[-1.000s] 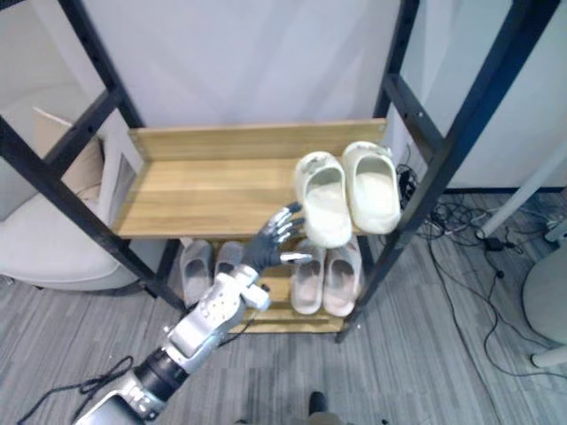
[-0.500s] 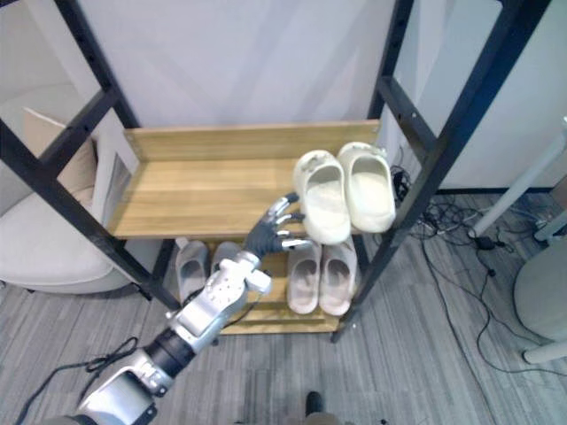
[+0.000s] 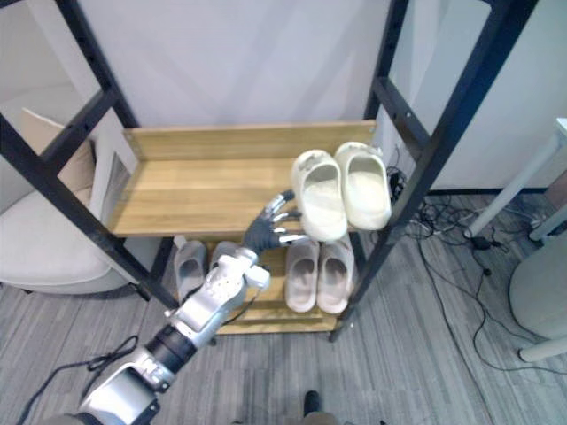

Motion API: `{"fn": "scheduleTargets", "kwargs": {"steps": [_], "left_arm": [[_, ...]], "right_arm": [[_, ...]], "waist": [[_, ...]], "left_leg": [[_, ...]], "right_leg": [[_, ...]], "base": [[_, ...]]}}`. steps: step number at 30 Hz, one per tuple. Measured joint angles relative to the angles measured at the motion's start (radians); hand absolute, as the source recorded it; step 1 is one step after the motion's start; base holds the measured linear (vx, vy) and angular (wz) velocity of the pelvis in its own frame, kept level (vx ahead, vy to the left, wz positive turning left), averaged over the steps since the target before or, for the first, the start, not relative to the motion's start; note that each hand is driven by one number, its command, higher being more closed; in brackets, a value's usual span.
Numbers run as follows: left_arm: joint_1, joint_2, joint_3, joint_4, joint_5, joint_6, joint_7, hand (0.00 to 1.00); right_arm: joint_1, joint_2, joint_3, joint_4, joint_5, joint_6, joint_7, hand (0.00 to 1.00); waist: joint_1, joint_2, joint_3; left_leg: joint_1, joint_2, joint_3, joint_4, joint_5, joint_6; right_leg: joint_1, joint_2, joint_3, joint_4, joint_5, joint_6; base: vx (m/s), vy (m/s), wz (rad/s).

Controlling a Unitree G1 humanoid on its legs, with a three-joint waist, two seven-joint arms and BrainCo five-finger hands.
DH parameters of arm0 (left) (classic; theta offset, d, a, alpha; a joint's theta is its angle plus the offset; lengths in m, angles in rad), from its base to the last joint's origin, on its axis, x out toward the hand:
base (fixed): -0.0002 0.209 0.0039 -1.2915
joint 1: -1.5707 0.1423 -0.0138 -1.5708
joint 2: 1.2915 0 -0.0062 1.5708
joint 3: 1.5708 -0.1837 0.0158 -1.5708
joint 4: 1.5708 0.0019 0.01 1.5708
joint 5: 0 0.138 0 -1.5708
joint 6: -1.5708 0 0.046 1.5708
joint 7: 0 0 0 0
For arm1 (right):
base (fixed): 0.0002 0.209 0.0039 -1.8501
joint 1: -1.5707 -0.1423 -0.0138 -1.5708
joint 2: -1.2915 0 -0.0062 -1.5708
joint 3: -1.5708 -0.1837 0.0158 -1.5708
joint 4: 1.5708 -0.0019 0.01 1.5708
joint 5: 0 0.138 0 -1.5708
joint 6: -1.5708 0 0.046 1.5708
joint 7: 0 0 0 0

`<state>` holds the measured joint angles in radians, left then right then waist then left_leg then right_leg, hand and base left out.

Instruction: Organize the slippers on the shoe rack

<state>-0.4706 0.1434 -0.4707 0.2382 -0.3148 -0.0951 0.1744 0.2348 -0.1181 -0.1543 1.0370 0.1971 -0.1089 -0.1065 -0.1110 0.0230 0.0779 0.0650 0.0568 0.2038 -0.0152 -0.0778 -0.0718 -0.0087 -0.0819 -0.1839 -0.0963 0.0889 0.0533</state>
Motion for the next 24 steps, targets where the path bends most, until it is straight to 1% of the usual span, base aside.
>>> {"fn": "scheduleTargets", "kwargs": {"steps": [1, 2, 5, 8, 9, 11, 13, 15, 16, 17, 18, 19, 21, 24], "left_arm": [[0.019, 0.014, 0.032, -0.057, 0.0, -0.001, 0.0, 0.0], [0.029, 0.031, 0.034, -0.085, 0.0, -0.002, 0.0, 0.0], [0.063, 0.044, 0.035, -0.162, -0.009, -0.007, -0.003, 0.0], [0.095, 0.065, 0.026, -0.259, -0.055, -0.012, -0.014, 0.0], [0.096, 0.071, 0.021, -0.266, -0.064, -0.015, -0.02, 0.0], [0.104, 0.084, -0.009, -0.298, -0.124, -0.026, -0.055, 0.0], [0.107, 0.087, -0.051, -0.309, -0.171, -0.027, -0.084, 0.0], [0.111, 0.117, -0.146, -0.319, -0.235, -0.024, -0.145, 0.0], [0.112, 0.119, -0.16, -0.319, -0.244, -0.022, -0.158, 0.0], [0.115, 0.118, -0.199, -0.319, -0.279, -0.016, -0.189, 0.0], [0.117, 0.118, -0.207, -0.319, -0.285, -0.014, -0.199, 0.0], [0.119, 0.118, -0.233, -0.319, -0.313, -0.005, -0.223, 0.0], [0.12, 0.12, -0.27, -0.319, -0.339, 0.004, -0.249, 0.0], [0.119, 0.12, -0.297, -0.318, -0.35, 0.016, -0.266, 0.0]], "right_arm": [[0.001, -0.001, 0.0, 0.001, 0.0, 0.0, 0.001, 0.0], [0.001, -0.001, 0.0, 0.001, 0.0, 0.001, 0.002, 0.0], [-0.002, -0.004, 0.0, 0.001, -0.001, 0.0, 0.009, 0.0], [-0.017, -0.004, 0.001, 0.002, -0.001, 0.0, 0.013, 0.0], [-0.02, -0.005, 0.001, 0.002, -0.001, 0.0, 0.015, 0.0], [-0.029, -0.007, 0.002, 0.001, -0.002, -0.001, 0.022, 0.0], [-0.029, -0.01, 0.003, 0.002, -0.002, -0.001, 0.026, 0.0], [-0.029, -0.017, 0.015, 0.002, -0.003, -0.001, 0.031, 0.0], [-0.029, -0.019, 0.019, 0.002, -0.003, 0.0, 0.032, 0.0], [-0.026, -0.029, 0.033, 0.003, -0.003, 0.0, 0.038, 0.0], [-0.026, -0.034, 0.041, 0.003, -0.003, 0.001, 0.04, 0.0], [-0.026, -0.043, 0.047, 0.003, -0.003, 0.001, 0.047, 0.0], [-0.026, -0.049, 0.053, 0.004, -0.003, 0.001, 0.05, 0.0], [-0.026, -0.054, 0.06, 0.004, -0.003, 0.001, 0.052, 0.0]], "waist": [[0.0, 0.001, -0.001], [0.0, 0.002, -0.001], [0.001, 0.005, -0.002], [0.004, 0.006, -0.003], [0.004, 0.006, -0.003], [0.006, 0.009, -0.005], [0.011, 0.012, -0.006], [0.011, 0.018, -0.01], [0.011, 0.02, -0.011], [0.01, 0.028, -0.016], [0.01, 0.031, -0.018], [0.007, 0.039, -0.023], [0.004, 0.043, -0.026], [0.003, 0.049, -0.03]], "left_leg": [[-0.002, 0.002, -0.005, 0.0, 0.0, 0.001], [-0.002, 0.003, -0.009, 0.0, 0.002, 0.004], [0.002, 0.003, -0.016, 0.0, 0.003, 0.005], [0.003, -0.002, -0.019, -0.002, 0.002, 0.005], [0.004, -0.003, -0.019, -0.002, 0.002, 0.005], [0.004, -0.007, -0.02, -0.001, 0.002, 0.005], [0.004, -0.008, -0.02, 0.0, 0.001, 0.007], [0.005, -0.008, -0.02, 0.001, 0.0, 0.009], [0.005, -0.008, -0.02, 0.001, 0.0, 0.009], [0.005, -0.007, -0.019, 0.002, 0.0, 0.01], [0.005, -0.007, -0.019, 0.002, 0.0, 0.01], [0.005, -0.007, -0.019, 0.002, -0.001, 0.009], [0.005, -0.003, -0.018, 0.002, -0.002, 0.007], [0.005, 0.003, -0.014, 0.002, -0.004, 0.004]], "right_leg": [[0.0, 0.002, -0.005, 0.002, -0.004, 0.001], [0.002, 0.003, -0.009, 0.005, -0.003, 0.0], [0.009, 0.003, -0.017, 0.007, -0.004, 0.0], [0.012, 0.0, -0.022, 0.007, -0.005, 0.002], [0.012, 0.0, -0.022, 0.007, -0.005, 0.002], [0.013, -0.004, -0.022, 0.007, -0.005, 0.002], [0.014, -0.006, -0.022, 0.007, -0.005, 0.002], [0.014, -0.006, -0.021, 0.007, -0.005, 0.002], [0.014, -0.006, -0.021, 0.007, -0.005, 0.002], [0.014, -0.006, -0.021, 0.007, -0.005, 0.002], [0.013, -0.005, -0.02, 0.007, -0.005, 0.002], [0.013, -0.005, -0.019, 0.007, -0.007, 0.0], [0.012, -0.003, -0.018, 0.007, -0.008, -0.001], [0.01, 0.004, -0.014, 0.007, -0.01, -0.002]], "base": [[0.04, -0.011, 0.07], [0.04, -0.011, 0.1], [0.01, 0.001, 0.1], [0.04, 0.013, 0.04], [0.0, 0.0, 0.0], [0.0, 0.0, 0.0], [0.0, 0.0, 0.0], [-0.04, -0.006, -0.02], [-0.06, -0.014, -0.04], [-0.05, -0.013, -0.03], [-0.05, -0.016, -0.05], [-0.03, -0.014, -0.03], [-0.02, -0.008, -0.02], [0.0, -0.004, -0.04]]}}
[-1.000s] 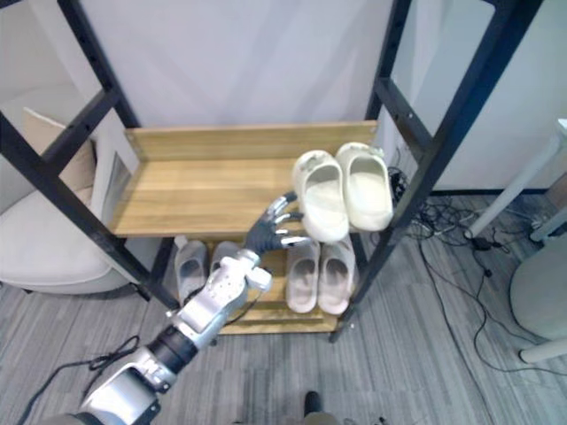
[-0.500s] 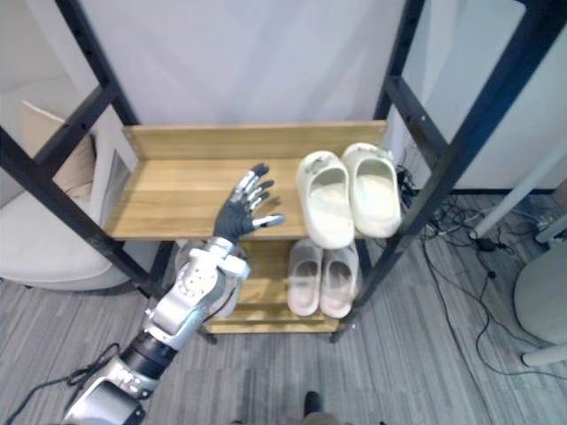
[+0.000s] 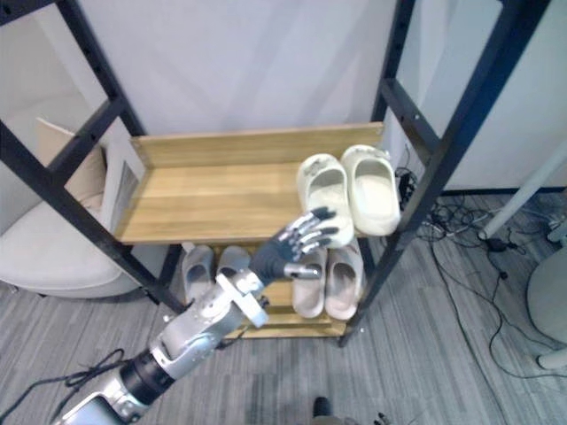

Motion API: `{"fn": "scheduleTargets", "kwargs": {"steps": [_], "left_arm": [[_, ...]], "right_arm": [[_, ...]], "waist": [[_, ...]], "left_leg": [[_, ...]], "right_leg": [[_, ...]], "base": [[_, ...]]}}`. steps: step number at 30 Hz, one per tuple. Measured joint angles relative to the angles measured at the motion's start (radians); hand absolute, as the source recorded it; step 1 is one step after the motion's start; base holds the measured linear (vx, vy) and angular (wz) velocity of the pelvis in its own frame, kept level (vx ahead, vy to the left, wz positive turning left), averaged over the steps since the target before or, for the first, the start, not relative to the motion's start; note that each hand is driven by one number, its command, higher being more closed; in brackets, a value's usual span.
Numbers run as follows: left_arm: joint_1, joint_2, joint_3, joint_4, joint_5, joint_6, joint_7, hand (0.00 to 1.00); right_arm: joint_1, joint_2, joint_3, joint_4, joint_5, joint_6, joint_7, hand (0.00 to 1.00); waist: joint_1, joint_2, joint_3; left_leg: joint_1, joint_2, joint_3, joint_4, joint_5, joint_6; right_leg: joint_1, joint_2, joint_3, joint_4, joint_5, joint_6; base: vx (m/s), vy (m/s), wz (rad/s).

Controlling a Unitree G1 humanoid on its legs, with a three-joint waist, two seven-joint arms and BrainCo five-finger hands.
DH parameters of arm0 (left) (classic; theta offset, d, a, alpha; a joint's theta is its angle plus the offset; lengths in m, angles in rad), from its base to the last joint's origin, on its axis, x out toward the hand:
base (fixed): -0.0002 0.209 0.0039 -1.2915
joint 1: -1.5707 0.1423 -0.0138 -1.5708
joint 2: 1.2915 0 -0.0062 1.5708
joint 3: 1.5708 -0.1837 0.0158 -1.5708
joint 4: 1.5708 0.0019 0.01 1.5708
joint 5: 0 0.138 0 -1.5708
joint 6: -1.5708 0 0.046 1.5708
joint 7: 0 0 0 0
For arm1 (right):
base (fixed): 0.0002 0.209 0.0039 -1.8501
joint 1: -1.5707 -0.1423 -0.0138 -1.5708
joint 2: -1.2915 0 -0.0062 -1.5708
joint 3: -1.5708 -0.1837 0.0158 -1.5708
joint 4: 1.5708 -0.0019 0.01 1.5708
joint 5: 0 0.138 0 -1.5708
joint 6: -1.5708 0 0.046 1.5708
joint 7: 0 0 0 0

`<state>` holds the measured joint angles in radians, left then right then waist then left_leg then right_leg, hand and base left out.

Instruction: Organize the slippers on the shoe rack

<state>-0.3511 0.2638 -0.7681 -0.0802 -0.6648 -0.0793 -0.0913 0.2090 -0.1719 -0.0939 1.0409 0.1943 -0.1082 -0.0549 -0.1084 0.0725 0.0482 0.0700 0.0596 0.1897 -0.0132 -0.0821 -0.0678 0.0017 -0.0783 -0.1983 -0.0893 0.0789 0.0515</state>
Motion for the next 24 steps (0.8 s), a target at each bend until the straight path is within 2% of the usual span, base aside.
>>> {"fn": "scheduleTargets", "kwargs": {"steps": [5, 19, 24], "left_arm": [[-0.001, 0.001, -0.057, 0.055, -0.006, 0.005, -0.026, 0.0], [-0.07, 0.003, -0.074, 0.202, 0.038, 0.007, -0.017, 0.0], [-0.071, -0.003, -0.061, 0.247, 0.059, 0.007, 0.003, 0.0]], "right_arm": [[-0.002, -0.007, 0.02, 0.0, 0.0, -0.001, 0.003, 0.0], [-0.003, -0.006, 0.019, -0.001, 0.001, -0.002, 0.007, 0.0], [0.001, -0.002, 0.009, -0.001, 0.001, -0.002, 0.006, 0.0]], "waist": [[-0.006, 0.002, -0.001], [-0.023, 0.002, -0.001], [-0.042, 0.001, 0.0]], "left_leg": [[0.001, 0.016, 0.015, 0.0, -0.006, -0.01], [0.001, 0.018, 0.042, -0.002, -0.011, -0.015], [-0.001, 0.02, 0.049, -0.002, -0.012, -0.017]], "right_leg": [[-0.007, 0.016, 0.014, 0.0, -0.009, -0.004], [-0.021, 0.021, 0.042, 0.0, -0.003, -0.011], [-0.028, 0.024, 0.048, 0.0, -0.002, -0.012]], "base": [[0.01, -0.015, -0.09], [0.01, -0.003, -0.06], [-0.02, -0.012, -0.05]]}}
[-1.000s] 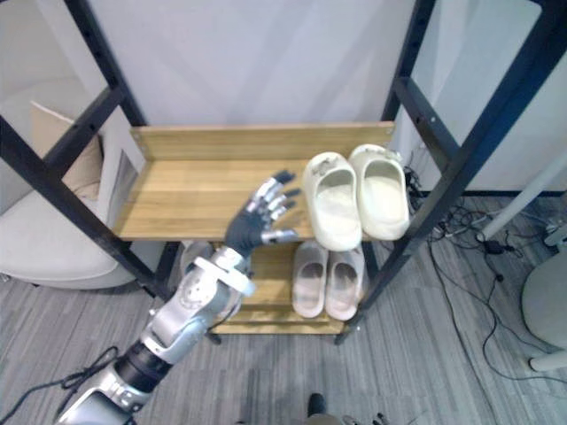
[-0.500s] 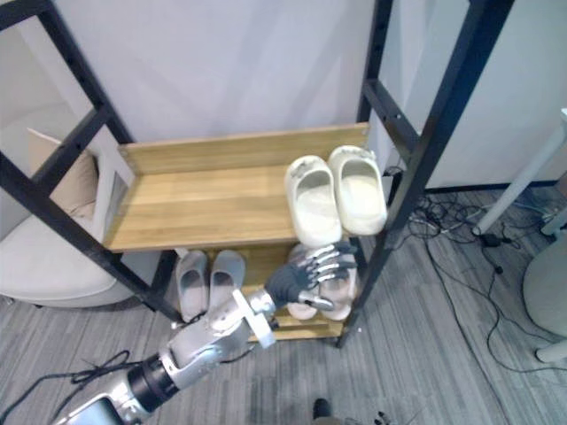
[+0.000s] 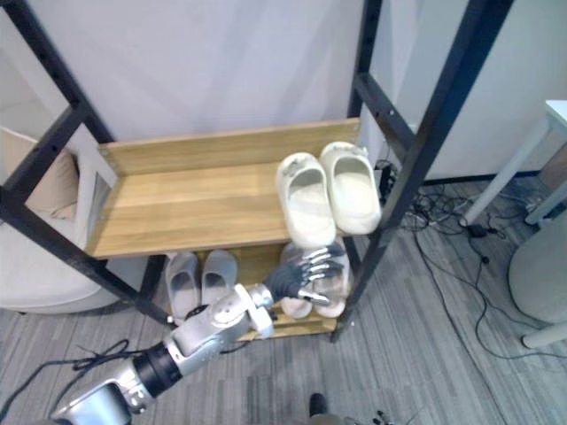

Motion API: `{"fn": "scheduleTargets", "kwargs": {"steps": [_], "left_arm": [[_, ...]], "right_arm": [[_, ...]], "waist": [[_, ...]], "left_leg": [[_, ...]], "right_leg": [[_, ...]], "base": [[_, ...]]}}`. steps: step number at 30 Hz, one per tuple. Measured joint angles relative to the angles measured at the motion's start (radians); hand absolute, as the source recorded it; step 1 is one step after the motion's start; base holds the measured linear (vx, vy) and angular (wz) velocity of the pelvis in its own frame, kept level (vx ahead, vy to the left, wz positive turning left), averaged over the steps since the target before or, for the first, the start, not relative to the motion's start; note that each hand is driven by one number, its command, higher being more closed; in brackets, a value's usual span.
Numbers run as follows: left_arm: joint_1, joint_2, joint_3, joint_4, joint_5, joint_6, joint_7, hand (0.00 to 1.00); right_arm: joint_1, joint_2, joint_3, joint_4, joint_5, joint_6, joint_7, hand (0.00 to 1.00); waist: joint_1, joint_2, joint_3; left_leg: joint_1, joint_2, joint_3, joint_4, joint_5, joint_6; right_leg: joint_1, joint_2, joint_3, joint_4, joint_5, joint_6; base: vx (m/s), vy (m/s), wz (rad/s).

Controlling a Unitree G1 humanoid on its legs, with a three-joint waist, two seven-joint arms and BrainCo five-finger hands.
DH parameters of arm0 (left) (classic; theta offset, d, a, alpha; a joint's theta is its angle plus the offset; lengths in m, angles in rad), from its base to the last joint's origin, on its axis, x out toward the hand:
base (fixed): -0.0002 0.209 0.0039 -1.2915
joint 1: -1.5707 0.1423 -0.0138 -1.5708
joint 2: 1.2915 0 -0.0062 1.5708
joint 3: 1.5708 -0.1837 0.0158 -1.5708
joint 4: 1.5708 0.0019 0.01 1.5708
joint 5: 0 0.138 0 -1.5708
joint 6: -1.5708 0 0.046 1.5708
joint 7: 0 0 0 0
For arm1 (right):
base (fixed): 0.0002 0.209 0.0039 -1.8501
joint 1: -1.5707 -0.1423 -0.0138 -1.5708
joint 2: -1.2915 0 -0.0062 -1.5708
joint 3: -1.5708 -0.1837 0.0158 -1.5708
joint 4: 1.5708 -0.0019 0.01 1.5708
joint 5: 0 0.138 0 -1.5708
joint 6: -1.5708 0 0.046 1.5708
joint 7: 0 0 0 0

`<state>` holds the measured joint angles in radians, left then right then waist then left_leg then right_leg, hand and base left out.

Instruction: Organize the slippers on the shoe rack

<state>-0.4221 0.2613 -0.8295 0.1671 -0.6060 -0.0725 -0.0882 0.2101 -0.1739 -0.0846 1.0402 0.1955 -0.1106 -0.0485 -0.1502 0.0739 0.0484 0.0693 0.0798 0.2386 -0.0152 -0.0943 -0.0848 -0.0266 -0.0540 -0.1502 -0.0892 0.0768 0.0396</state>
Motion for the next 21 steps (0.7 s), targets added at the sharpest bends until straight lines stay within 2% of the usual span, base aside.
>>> {"fn": "scheduleTargets", "kwargs": {"steps": [8, 21], "left_arm": [[-0.047, -0.001, 0.052, 0.047, 0.019, -0.001, 0.024, 0.0], [-0.1, -0.01, 0.069, 0.112, 0.04, -0.007, 0.028, 0.0]], "right_arm": [[0.002, 0.013, -0.032, 0.0, 0.001, 0.001, -0.001, 0.0], [0.002, 0.021, -0.061, 0.0, 0.001, 0.001, -0.01, 0.0]], "waist": [[-0.013, 0.001, 0.019], [-0.015, 0.004, 0.025]], "left_leg": [[-0.003, 0.003, 0.014, 0.0, -0.003, -0.002], [-0.007, -0.003, 0.024, 0.0, -0.005, 0.001]], "right_leg": [[-0.01, 0.005, 0.014, 0.0, 0.001, -0.001], [-0.018, 0.003, 0.025, -0.001, 0.007, 0.003]], "base": [[0.0, -0.008, -0.05], [-0.01, -0.002, -0.01]]}}
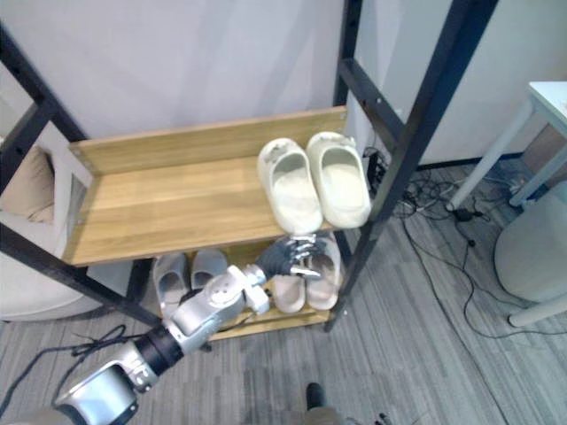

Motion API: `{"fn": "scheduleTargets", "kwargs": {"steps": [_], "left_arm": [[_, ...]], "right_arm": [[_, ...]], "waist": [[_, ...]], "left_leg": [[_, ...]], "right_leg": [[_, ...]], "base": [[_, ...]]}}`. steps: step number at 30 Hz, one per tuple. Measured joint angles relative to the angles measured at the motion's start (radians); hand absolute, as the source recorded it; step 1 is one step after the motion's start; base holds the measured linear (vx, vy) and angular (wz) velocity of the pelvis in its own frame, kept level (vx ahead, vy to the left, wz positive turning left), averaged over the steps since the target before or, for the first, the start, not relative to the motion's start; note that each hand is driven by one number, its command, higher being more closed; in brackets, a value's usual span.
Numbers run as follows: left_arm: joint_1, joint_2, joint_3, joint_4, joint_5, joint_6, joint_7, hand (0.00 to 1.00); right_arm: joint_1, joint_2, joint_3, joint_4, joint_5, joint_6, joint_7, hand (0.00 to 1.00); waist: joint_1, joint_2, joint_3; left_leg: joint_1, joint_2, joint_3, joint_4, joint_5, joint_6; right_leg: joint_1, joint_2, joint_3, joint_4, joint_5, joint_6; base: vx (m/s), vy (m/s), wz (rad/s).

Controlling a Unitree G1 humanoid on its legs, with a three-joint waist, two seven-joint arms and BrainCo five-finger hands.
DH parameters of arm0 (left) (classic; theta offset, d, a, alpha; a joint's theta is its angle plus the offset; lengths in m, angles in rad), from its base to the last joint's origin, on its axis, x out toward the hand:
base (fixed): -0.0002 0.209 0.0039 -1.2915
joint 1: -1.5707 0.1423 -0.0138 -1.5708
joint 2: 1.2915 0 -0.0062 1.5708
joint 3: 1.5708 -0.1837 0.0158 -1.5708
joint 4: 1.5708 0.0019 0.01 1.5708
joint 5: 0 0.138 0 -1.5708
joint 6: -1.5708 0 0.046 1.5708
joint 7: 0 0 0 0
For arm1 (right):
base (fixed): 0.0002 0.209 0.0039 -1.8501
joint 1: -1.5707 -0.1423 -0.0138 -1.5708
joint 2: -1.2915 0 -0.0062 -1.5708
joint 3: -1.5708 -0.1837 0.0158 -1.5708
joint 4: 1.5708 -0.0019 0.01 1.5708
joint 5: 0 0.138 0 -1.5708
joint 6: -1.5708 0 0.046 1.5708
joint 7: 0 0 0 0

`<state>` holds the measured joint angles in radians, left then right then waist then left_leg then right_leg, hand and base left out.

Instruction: Organize the slippers on the shoe rack

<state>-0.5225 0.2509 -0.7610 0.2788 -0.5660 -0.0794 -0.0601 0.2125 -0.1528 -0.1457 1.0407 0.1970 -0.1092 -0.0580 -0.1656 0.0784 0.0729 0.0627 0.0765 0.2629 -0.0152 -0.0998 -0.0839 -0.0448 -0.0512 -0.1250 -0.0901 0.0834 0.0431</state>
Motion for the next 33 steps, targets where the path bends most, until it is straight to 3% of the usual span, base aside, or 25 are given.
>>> {"fn": "scheduleTargets", "kwargs": {"steps": [13, 20, 25, 26, 33], "left_arm": [[0.034, -0.031, -0.057, 0.009, 0.015, 0.001, -0.019, 0.0], [0.239, -0.011, -0.059, 0.014, 0.052, 0.007, -0.064, 0.0], [0.361, -0.024, 0.053, 0.192, 0.175, 0.01, -0.07, 0.0], [0.401, -0.03, 0.112, 0.239, 0.227, 0.011, -0.047, 0.0], [0.497, -0.08, 0.357, 0.492, 0.333, 0.018, 0.024, 0.0]], "right_arm": [[-0.011, -0.002, 0.0, 0.0, 0.0, 0.0, -0.001, 0.0], [-0.019, -0.008, 0.02, -0.002, -0.001, 0.0, 0.0, 0.0], [-0.028, -0.013, 0.045, -0.002, -0.001, 0.0, -0.001, 0.0], [-0.027, -0.014, 0.05, -0.002, -0.001, 0.001, -0.003, 0.0], [-0.035, -0.003, 0.05, 0.003, -0.001, 0.005, -0.016, 0.0]], "waist": [[0.001, 0.004, 0.025], [0.009, 0.004, 0.025], [0.021, -0.002, 0.028], [0.038, -0.006, 0.027], [0.064, -0.035, 0.007]], "left_leg": [[0.003, 0.0, -0.008, 0.0, 0.0, 0.001], [0.009, -0.001, -0.025, 0.006, 0.0, 0.001], [0.008, 0.004, -0.033, 0.032, -0.005, 0.006], [0.009, 0.005, -0.034, 0.035, -0.005, 0.005], [0.011, 0.009, -0.055, 0.037, -0.005, 0.004]], "right_leg": [[0.005, 0.001, -0.004, 0.001, 0.002, 0.0], [0.021, -0.001, -0.017, 0.001, 0.001, 0.0], [0.037, -0.001, -0.026, 0.001, 0.001, -0.001], [0.039, 0.0, -0.028, 0.001, 0.001, -0.001], [0.052, 0.002, -0.044, -0.001, -0.001, -0.005]], "base": [[-0.01, -0.005, 0.0], [-0.01, -0.002, 0.06], [-0.06, -0.017, 0.05], [-0.05, -0.022, 0.01], [-0.02, -0.018, 0.08]]}}
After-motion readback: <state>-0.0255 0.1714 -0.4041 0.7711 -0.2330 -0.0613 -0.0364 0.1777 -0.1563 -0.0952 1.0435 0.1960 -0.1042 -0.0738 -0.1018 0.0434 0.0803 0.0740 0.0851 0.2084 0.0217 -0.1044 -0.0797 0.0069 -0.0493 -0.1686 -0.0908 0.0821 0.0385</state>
